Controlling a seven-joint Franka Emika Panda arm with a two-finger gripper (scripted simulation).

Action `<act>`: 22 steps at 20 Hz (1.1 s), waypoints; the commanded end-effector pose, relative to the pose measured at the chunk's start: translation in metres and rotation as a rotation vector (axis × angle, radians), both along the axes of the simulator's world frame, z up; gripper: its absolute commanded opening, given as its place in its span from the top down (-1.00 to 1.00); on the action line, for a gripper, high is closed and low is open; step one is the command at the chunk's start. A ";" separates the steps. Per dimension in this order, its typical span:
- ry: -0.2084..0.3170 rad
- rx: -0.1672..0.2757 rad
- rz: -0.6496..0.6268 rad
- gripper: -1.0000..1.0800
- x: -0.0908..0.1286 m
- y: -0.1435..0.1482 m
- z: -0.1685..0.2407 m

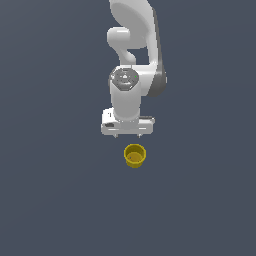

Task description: Pick up the object and move it to a goal position.

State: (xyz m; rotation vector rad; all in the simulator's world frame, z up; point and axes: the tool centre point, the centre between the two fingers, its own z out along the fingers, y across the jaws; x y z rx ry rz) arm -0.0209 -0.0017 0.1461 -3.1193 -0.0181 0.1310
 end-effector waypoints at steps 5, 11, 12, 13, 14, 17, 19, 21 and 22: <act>0.003 -0.007 -0.002 -0.23 0.001 -0.004 0.001; 0.004 -0.011 -0.002 -0.23 0.001 -0.007 0.002; 0.002 -0.012 -0.001 -0.23 0.001 -0.007 0.001; -0.001 -0.014 0.001 -0.23 0.002 -0.007 0.001; -0.005 -0.015 0.003 -0.23 0.002 -0.007 0.000; -0.021 -0.021 0.011 -0.23 0.004 -0.008 -0.003; -0.035 -0.026 0.019 -0.23 0.005 -0.008 -0.005; -0.052 -0.032 0.029 -0.23 0.006 -0.008 -0.008; -0.061 -0.035 0.035 -0.23 0.007 -0.008 -0.010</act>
